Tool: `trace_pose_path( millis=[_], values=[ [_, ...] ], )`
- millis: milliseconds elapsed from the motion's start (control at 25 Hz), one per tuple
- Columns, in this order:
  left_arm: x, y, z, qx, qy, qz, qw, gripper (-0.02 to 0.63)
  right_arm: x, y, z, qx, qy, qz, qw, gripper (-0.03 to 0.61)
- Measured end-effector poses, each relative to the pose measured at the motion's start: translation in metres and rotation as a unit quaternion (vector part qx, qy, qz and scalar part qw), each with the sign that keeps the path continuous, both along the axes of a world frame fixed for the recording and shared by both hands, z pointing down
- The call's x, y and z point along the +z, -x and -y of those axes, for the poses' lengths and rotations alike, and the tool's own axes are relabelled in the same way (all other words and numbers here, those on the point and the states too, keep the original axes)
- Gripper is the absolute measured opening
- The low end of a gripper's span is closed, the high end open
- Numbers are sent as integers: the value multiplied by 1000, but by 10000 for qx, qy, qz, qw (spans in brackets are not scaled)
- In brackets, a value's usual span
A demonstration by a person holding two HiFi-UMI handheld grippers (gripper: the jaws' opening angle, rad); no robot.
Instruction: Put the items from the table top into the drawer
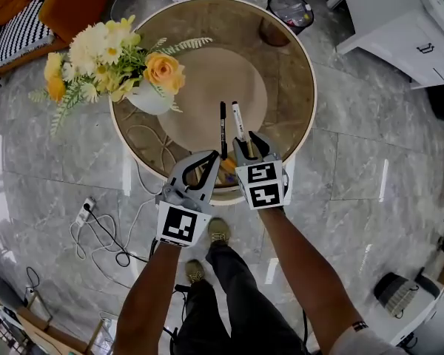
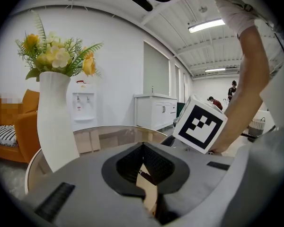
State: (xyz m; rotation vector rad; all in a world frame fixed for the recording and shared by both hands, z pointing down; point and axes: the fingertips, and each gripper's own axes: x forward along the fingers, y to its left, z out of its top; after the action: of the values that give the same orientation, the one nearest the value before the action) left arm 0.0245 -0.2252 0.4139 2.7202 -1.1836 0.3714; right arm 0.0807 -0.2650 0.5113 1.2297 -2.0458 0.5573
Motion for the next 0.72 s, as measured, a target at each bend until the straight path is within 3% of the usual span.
trace_pose_path(
  millis=[280,520,720],
  values=[
    [7,1,-3,-54,63,-124,9999,0,14,2,3,26,107,-94,9999,139],
    [7,0,-6,-46,63,-123,9999,0,14,9,-1,-63,74,-146,9998,75],
    [5,3,-11,-76,79,-146,9998,0,13,7,-3,-45,85,-151,9998,66]
  ],
)
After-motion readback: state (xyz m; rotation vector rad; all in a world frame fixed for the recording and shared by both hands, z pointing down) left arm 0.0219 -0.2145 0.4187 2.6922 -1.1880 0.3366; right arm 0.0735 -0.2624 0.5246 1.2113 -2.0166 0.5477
